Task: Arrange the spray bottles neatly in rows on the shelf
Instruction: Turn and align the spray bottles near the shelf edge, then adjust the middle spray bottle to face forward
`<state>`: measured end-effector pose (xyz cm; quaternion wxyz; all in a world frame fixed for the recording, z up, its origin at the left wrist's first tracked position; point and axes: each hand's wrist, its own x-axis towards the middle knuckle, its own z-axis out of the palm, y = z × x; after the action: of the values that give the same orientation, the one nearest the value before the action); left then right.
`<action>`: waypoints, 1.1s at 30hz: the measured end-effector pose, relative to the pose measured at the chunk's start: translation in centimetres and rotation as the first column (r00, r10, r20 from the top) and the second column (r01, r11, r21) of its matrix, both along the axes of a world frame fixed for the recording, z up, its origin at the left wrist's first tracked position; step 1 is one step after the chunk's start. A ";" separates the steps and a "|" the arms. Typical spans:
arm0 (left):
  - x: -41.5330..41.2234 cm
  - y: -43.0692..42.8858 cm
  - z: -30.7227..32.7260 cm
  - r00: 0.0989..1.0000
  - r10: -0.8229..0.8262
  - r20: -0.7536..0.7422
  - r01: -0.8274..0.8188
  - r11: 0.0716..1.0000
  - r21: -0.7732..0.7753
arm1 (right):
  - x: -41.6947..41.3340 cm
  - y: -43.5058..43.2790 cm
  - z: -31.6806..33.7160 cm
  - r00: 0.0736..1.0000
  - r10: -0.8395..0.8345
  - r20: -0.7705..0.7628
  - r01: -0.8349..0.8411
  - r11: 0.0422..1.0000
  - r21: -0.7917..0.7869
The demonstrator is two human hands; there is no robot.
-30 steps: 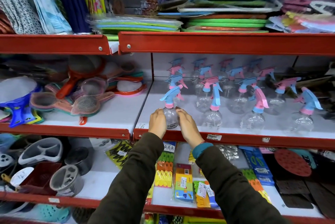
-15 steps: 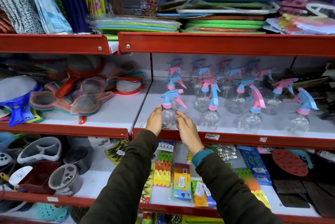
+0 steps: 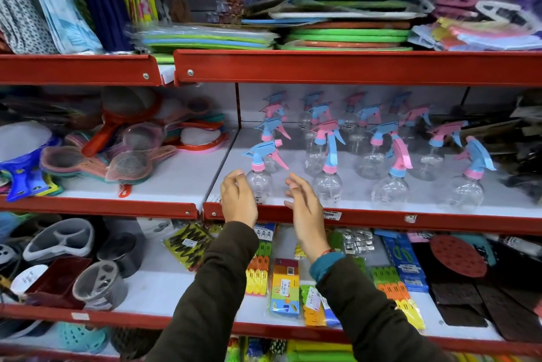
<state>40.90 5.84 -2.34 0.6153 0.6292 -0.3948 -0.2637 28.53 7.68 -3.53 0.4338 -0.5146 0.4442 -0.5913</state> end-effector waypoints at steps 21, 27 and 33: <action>-13.3 -0.8 1.3 0.903 -0.422 0.074 0.413 0.904 0.113 | -10.3 -4.2 0.2 0.995 0.001 -0.104 0.013 0.991 0.136; -13.0 -2.1 1.4 0.901 -0.433 0.023 0.429 0.898 0.101 | -10.7 -3.3 -0.7 0.992 -0.023 -0.125 0.039 0.991 0.126; -12.6 -2.7 1.0 0.892 -0.451 -0.038 0.453 0.890 0.060 | -11.0 -3.1 -0.7 0.986 -0.137 -0.092 0.145 0.986 0.078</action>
<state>28.30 3.18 -1.37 0.5203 0.5374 -0.5140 -0.4199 17.49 4.57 -4.23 0.3924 -0.4883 0.5226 -0.5784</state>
